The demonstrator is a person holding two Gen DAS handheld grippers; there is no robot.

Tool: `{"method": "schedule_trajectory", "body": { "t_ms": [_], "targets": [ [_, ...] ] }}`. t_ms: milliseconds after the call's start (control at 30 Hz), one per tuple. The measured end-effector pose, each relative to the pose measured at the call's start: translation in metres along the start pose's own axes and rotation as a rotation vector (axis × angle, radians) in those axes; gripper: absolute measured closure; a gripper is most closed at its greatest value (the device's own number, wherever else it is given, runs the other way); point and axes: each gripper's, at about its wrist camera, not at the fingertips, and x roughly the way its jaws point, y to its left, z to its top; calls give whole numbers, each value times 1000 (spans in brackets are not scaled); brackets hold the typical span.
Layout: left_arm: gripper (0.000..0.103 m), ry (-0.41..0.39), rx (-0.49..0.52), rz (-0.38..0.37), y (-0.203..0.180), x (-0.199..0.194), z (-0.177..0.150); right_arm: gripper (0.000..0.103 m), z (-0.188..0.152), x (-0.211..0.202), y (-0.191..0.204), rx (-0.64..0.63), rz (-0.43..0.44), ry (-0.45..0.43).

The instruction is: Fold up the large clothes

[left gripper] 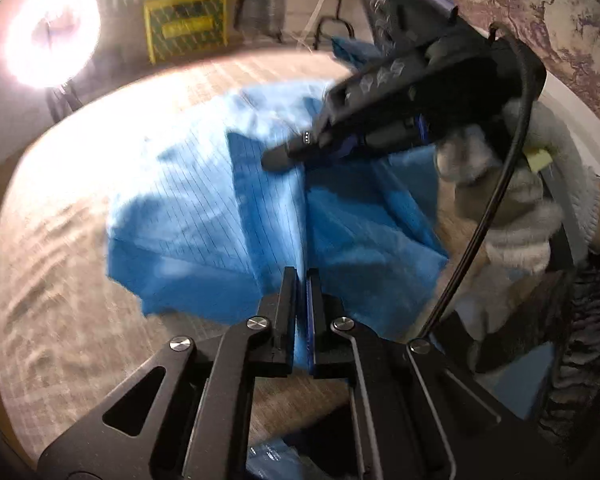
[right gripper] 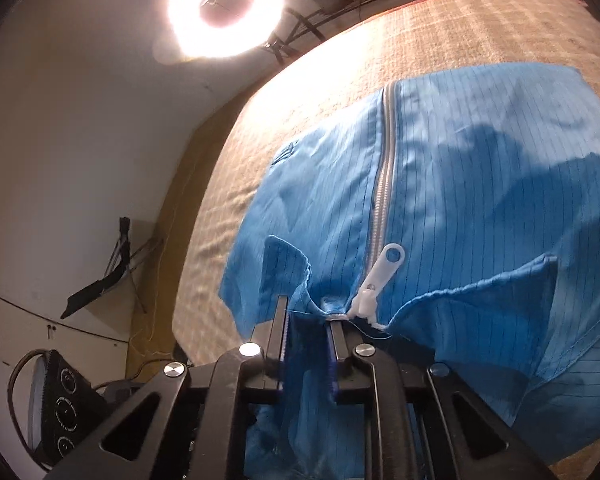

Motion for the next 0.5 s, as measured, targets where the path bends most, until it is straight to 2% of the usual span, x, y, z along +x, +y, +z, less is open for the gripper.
{"method": "schedule_trajectory", "body": {
  "t_ms": [33,67,133,233,367,500],
  "targets": [
    [103,4,-17,-1,3,-2,-1,82,0,-2,-1,7,20,4],
    [103,-1,-37,-11,7,-5,-1,70,1,-5,-2,17,38,19],
    [103,-11,-75,-37,14,-11,0,58,1,-21,-4,30,87,27],
    [103,-44,-103,-45,19,-22,5,58,0,-61,-11,8,92,-50],
    [103,-64,-112,-96,8,-23,15,53,-5,-103,-28,-16,15,-150],
    [90,-16,-52,-114,-19,-5,18,53,-10,-114,-47,-30,-93,-161]
  ]
}}
